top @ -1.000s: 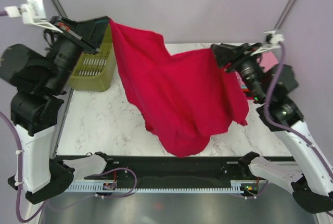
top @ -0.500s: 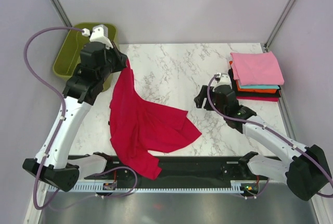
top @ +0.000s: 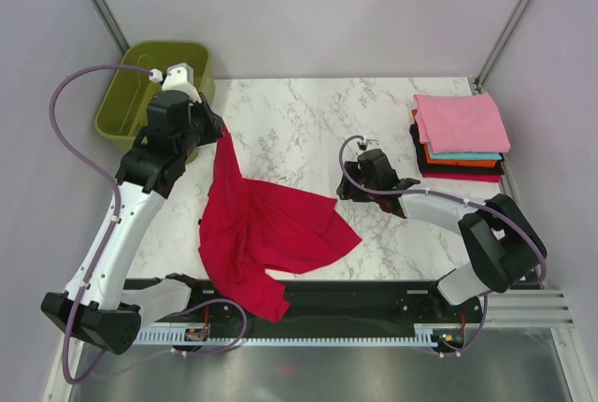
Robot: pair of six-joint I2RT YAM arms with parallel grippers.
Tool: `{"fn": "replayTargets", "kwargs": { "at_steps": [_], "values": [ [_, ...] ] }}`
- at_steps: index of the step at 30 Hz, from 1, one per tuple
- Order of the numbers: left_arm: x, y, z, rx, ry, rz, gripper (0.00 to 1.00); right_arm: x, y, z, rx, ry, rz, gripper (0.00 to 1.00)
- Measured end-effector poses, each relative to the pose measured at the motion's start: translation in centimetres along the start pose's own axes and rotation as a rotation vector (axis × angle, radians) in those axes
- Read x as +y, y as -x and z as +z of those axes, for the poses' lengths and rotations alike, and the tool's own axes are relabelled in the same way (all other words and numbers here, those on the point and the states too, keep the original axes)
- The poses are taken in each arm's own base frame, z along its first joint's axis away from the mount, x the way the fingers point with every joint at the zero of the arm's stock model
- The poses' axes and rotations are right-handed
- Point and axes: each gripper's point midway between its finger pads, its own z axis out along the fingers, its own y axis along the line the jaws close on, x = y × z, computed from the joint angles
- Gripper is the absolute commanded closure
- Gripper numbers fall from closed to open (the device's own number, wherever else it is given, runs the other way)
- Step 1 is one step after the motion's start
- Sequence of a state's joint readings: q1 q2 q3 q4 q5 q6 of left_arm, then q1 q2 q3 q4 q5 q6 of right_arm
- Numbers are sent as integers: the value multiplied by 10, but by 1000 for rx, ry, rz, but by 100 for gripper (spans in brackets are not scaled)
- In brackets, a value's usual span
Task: Fold and stack the t-shirts
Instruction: Flatten the tshirt out
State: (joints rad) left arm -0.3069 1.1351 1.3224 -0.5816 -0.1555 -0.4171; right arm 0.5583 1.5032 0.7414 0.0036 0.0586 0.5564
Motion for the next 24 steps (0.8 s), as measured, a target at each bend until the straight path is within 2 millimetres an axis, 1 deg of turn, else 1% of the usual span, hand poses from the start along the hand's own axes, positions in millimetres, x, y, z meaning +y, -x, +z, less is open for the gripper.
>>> {"fn": "replayTargets", "kwargs": {
  "at_steps": [4, 7, 12, 15, 16, 18, 19, 21, 23, 24],
  "values": [
    [0, 7, -10, -29, -11, 11, 98, 8, -8, 9, 33, 45, 13, 38],
    [0, 8, -11, -36, -14, 20, 98, 13, -15, 13, 56, 64, 18, 39],
    [2, 1, -9, -22, -8, 26, 98, 20, -28, 20, 93, 90, 30, 47],
    [3, -1, -8, -15, -5, 27, 98, 26, -30, 25, 99, 107, 36, 62],
    [4, -2, -7, -15, -5, 27, 98, 28, -32, 26, 105, 112, 40, 77],
    [4, -2, -7, -13, -4, 28, 98, 30, -34, 27, 114, 118, 41, 91],
    [4, -2, -7, -13, -4, 28, 98, 30, -34, 27, 116, 115, 44, 100],
    [4, -2, -7, -13, -4, 28, 98, 29, -32, 26, 115, 101, 44, 100],
    [4, -3, -6, -10, -2, 28, 98, 29, -22, 22, 94, 83, 46, 100],
    [4, -4, -5, -7, -2, 28, 98, 30, -13, 19, 76, 76, 49, 100]
  ]
}}
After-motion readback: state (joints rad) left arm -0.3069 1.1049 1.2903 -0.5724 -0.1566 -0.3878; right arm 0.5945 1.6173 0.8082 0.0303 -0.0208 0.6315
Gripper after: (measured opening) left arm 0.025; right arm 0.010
